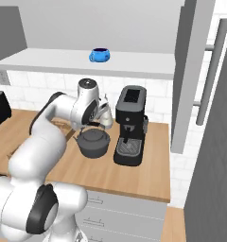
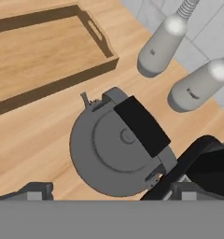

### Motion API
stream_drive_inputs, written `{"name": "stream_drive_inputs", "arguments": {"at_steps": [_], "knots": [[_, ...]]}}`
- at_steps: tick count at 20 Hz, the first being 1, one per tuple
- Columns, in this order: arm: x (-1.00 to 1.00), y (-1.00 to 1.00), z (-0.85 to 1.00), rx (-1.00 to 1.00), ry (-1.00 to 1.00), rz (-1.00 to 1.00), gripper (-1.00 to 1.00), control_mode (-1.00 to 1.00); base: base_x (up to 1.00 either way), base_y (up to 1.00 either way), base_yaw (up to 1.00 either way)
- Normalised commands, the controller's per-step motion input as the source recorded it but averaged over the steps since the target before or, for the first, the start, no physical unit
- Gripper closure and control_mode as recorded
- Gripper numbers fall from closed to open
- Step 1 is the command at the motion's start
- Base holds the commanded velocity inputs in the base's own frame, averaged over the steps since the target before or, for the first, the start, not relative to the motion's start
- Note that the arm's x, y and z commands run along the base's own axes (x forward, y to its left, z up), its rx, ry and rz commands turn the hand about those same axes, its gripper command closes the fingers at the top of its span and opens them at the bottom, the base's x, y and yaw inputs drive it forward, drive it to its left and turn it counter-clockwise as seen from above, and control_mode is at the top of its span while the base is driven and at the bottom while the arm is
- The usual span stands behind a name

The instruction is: Pick the kettle from the counter and place it on the tray. Then pick the mug from the cabinet and place it on the tray. Then close the cabinet doors.

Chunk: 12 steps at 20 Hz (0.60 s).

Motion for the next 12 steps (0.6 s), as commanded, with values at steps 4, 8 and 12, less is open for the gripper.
{"name": "stream_drive_inputs", "arguments": {"at_steps": [4,8,12], "knots": [[0.47,0.29,-0.14,-0.07,0.03,0.00,-1.00,-1.00,0.00,0.00,0.00],[0.22,0.11,-0.28,-0.06,0.02,0.00,-1.00,-1.00,0.00,0.00,0.00],[0.13,0.00,-0.31,-0.02,0.00,0.00,-1.00,-1.00,0.00,0.00,0.00]]}}
